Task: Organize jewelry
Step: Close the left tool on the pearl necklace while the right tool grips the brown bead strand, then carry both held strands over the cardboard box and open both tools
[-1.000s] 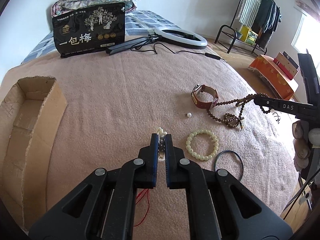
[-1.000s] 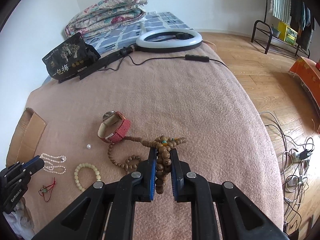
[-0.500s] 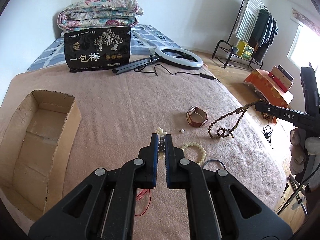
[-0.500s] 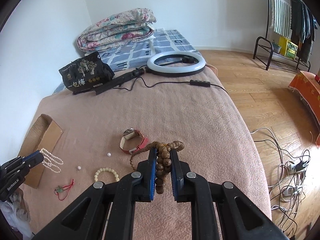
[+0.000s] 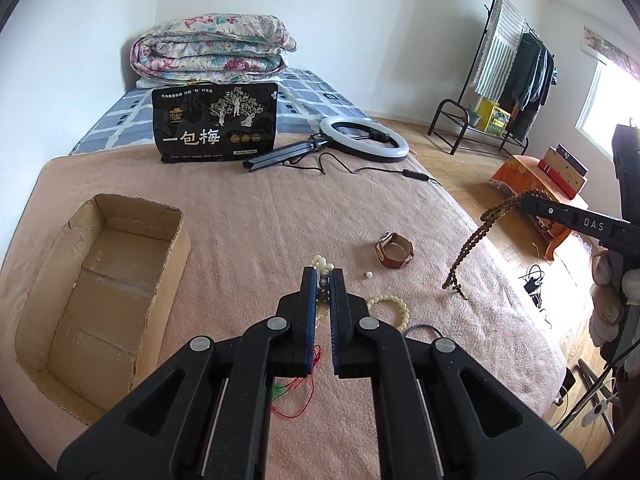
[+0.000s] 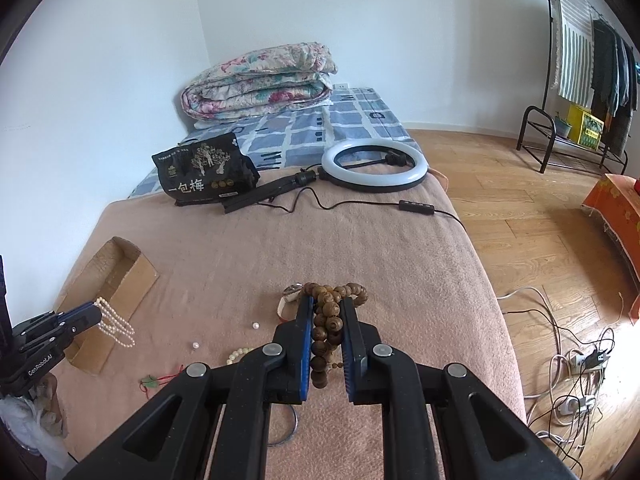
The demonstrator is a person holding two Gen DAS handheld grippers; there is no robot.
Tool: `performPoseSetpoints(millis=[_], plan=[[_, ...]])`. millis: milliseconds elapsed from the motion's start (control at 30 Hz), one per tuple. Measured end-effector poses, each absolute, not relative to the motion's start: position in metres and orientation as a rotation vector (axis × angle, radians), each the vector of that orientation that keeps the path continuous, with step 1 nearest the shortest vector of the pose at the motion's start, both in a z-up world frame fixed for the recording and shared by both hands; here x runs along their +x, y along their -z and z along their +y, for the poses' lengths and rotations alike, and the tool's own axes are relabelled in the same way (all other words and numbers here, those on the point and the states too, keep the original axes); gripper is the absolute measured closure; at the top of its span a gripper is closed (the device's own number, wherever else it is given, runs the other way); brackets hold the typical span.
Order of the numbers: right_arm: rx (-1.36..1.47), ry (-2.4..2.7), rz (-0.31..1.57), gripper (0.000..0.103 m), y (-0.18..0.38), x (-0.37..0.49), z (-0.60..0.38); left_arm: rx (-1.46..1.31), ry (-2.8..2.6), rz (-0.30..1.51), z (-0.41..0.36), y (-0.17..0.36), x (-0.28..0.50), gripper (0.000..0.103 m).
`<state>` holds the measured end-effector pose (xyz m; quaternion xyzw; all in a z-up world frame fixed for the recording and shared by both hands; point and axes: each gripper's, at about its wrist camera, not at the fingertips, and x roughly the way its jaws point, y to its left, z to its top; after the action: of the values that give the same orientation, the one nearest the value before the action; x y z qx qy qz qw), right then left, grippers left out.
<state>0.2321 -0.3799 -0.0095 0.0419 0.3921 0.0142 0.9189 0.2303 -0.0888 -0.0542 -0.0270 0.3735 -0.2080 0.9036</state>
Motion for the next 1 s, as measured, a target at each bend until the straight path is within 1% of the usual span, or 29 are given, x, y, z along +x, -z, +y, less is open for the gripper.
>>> performPoseSetpoints(millis=[467, 1000], plan=[[0.026, -0.13, 0.743, 0.093, -0.032, 0.235, -0.316, -0.069, 0.364, 0.707, -0.036, 0.026, 0.211, 0.099], [-0.025, -0.282, 0.672, 0.093, -0.081, 0.25, -0.228, -0.1, 0.268, 0.67, 0.037, 0.007, 0.207, 0.099]])
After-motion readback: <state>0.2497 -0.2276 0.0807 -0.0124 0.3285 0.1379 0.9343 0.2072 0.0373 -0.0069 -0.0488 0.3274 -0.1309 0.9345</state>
